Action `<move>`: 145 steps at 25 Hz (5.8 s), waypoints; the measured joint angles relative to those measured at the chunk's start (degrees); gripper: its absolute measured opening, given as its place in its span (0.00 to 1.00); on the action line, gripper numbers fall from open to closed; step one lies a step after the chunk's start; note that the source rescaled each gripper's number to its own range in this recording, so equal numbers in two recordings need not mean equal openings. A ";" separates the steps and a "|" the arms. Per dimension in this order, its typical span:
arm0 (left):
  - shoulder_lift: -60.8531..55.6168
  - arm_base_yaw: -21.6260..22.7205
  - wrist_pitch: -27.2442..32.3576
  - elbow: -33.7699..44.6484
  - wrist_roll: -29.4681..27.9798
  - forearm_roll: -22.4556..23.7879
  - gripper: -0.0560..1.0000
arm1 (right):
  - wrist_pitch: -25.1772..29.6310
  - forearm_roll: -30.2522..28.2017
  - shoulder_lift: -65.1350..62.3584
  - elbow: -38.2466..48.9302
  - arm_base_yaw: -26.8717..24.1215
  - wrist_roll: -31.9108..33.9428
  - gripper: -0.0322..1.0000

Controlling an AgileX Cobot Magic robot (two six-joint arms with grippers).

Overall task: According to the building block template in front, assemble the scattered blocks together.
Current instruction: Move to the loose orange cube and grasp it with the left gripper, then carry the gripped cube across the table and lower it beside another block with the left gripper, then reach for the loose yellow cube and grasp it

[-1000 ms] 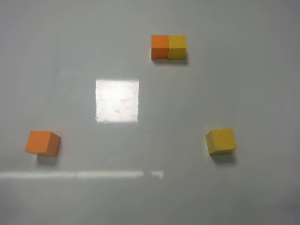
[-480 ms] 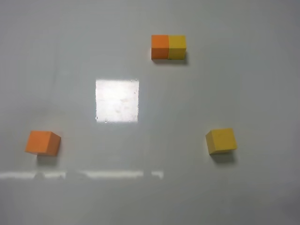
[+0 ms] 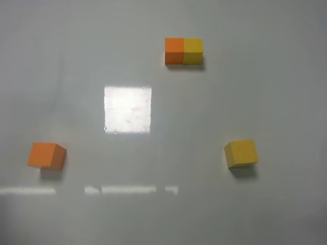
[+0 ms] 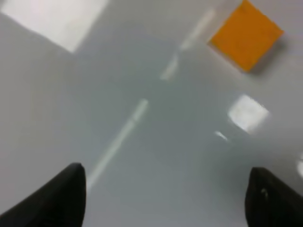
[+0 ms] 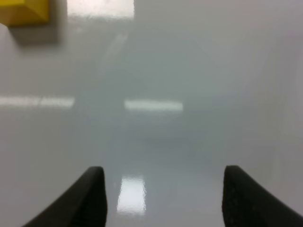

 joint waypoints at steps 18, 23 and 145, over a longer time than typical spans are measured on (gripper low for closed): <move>15.47 -37.37 -0.10 0.13 -8.33 27.90 0.76 | 0.00 0.00 0.00 0.00 0.00 0.00 0.34; 15.55 -40.58 -0.14 3.68 -11.80 32.80 0.94 | 0.00 0.00 0.00 0.00 0.00 0.00 0.34; 48.48 -38.81 0.09 -42.66 -44.90 31.14 0.63 | 0.00 0.00 0.00 0.00 0.00 0.00 0.34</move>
